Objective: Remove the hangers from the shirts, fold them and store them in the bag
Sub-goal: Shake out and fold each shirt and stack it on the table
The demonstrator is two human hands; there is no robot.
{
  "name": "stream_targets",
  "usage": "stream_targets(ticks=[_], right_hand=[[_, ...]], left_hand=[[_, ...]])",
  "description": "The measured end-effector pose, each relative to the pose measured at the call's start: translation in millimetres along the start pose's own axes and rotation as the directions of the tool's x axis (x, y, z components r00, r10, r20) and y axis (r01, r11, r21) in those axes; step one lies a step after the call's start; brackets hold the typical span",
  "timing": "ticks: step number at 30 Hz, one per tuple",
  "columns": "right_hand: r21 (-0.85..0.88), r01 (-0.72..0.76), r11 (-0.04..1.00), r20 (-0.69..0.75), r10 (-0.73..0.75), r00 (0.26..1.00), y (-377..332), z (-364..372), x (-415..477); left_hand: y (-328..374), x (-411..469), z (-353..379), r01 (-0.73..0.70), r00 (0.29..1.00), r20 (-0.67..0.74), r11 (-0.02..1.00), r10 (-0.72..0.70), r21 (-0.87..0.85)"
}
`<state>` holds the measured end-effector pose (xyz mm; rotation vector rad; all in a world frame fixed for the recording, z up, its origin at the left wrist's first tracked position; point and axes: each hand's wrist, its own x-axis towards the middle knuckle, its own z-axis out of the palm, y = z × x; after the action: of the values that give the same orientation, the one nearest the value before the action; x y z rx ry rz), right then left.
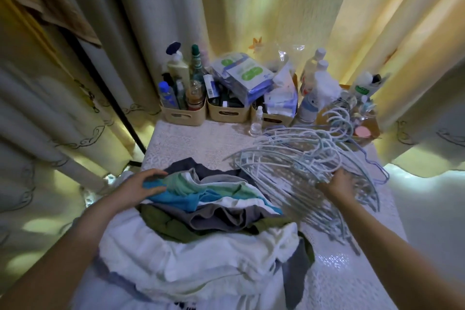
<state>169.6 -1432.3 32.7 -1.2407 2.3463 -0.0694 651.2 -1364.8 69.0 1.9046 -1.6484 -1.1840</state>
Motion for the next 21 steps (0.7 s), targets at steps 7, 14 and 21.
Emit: stream_targets(ticks=[7, 14, 21], right_hand=[[-0.096, 0.119, 0.988, 0.004, -0.119, 0.993, 13, -8, -10], [-0.019, 0.640, 0.768, -0.183, -0.632, 0.753, 11, -30, -66], [0.032, 0.948, 0.316, 0.559, -0.792, 0.245, -37, 6, -162]], left_hand=[[7, -62, -31, -0.043, 0.991, 0.136, 0.968, 0.009, 0.247], [-15, -87, -37, -0.249, 0.898, 0.423, 0.650, -0.122, 0.718], [-29, -72, 6, -0.578, 0.814, 0.542, 0.398, 0.211, 0.712]])
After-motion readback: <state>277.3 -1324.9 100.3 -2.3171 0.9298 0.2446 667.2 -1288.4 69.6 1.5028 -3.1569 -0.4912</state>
